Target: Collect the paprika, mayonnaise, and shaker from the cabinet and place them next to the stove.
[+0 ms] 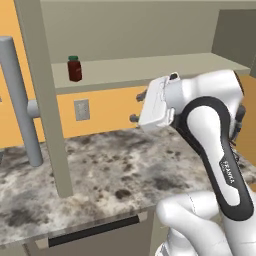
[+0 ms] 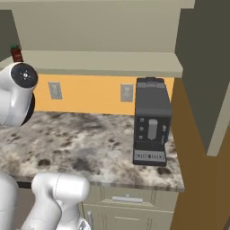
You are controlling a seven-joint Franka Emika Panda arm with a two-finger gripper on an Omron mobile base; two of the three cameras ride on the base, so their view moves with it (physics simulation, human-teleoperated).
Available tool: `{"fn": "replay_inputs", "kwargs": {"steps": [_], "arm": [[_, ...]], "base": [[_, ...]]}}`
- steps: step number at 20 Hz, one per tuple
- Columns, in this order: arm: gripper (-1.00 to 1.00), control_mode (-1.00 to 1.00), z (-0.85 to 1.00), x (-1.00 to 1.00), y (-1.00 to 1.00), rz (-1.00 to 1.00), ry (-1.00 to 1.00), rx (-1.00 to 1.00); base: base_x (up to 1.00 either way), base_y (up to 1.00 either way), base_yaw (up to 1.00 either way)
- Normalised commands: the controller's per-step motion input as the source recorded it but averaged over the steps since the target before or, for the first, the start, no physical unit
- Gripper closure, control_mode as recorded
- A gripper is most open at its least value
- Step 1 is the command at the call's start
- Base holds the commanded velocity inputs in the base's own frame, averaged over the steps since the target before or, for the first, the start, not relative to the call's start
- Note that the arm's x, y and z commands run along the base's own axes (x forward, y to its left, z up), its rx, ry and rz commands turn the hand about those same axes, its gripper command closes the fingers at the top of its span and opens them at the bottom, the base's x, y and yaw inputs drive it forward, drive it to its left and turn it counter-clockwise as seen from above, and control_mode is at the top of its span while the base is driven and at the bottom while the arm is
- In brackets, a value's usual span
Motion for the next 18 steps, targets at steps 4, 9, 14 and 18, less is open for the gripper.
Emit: {"fn": "replay_inputs", "kwargs": {"steps": [4, 9, 14, 18], "arm": [[-1.0, -1.0, 0.35, 0.26, 0.11, -0.2, -0.06, 0.17], [-1.0, -1.0, 0.51, 0.2, 0.05, -0.19, -0.01, 0.18], [-1.0, -1.0, 0.69, 0.14, -0.02, -0.12, 0.08, 0.14], [-1.0, -1.0, 0.11, 0.18, 0.0, -0.04, 0.05, 0.03]], "base": [[0.0, 0.0, 0.0], [0.0, 0.0, 0.0], [0.0, 0.0, 0.0], [0.0, 0.0, 0.0]]}}
